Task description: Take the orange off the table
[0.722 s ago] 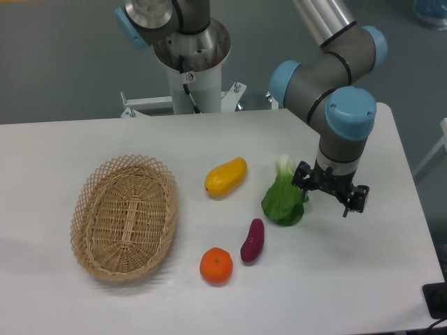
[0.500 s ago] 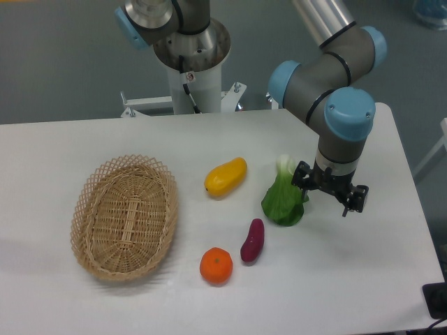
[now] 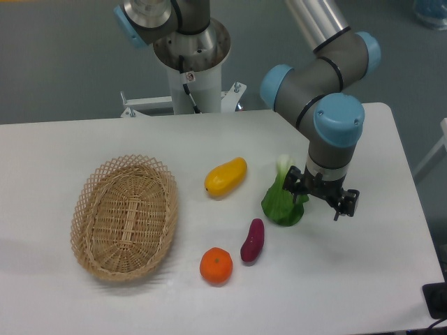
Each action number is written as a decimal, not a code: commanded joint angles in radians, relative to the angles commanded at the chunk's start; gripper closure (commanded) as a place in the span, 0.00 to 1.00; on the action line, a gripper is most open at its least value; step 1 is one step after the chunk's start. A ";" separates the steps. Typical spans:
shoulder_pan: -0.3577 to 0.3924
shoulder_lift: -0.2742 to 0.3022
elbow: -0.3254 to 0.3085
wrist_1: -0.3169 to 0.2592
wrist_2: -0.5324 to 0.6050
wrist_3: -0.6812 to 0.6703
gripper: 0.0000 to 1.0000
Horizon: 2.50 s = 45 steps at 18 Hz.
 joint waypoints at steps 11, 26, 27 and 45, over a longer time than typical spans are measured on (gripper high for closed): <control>-0.120 -0.035 0.014 0.000 -0.057 -0.212 0.00; -0.284 -0.149 0.055 0.028 -0.051 -0.337 0.00; -0.290 -0.156 0.055 0.037 -0.052 -0.339 0.00; -0.304 -0.210 0.060 0.067 -0.044 -0.336 0.28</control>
